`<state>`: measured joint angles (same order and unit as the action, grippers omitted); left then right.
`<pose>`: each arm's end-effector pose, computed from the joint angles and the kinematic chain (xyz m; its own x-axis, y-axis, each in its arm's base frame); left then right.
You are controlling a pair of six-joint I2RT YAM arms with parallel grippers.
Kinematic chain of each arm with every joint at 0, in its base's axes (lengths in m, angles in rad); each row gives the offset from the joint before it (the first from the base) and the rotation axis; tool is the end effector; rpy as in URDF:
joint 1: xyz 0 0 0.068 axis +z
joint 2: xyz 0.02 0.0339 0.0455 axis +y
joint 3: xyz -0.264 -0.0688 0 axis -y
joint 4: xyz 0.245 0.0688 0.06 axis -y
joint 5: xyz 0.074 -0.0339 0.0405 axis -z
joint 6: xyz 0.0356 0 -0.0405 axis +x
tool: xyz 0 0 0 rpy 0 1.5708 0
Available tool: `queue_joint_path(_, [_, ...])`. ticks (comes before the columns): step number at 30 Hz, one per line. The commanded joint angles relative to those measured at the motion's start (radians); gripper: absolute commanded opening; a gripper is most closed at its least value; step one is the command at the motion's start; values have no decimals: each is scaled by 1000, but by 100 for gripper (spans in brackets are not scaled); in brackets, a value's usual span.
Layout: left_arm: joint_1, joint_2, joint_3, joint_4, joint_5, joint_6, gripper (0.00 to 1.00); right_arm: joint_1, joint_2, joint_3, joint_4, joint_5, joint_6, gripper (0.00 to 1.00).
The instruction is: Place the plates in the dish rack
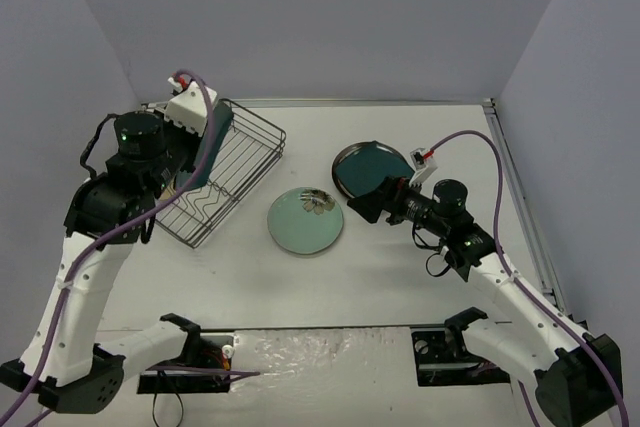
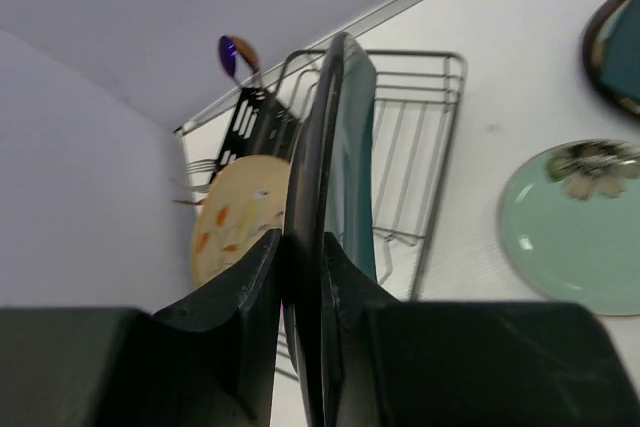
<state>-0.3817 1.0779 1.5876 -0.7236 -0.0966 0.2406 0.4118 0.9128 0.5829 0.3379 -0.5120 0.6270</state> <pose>0.1745 -0.0663 0.4948 -0.1238 0.3053 -0.9442 0.3221 0.9124 0.2527 0.1899 0.1020 0.3006 -0.4622 0.3563 -0.8121 -0.6504 0.4863 0.5835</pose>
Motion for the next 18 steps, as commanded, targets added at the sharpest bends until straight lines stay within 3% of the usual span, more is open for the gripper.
queue_joint_path(1, [205, 127, 148, -12, 142, 344, 0, -7, -21, 5, 41, -26, -29, 100])
queue_joint_path(6, [318, 248, 236, -65, 190, 463, 0, -11, -17, -1, 32, -47, -28, 100])
queue_joint_path(9, [421, 323, 263, -80, 298, 499, 0, -15, -3, -3, 27, -68, -21, 100])
queue_joint_path(18, [520, 496, 300, -50, 392, 504, 0, -16, 9, -17, 27, -110, 6, 100])
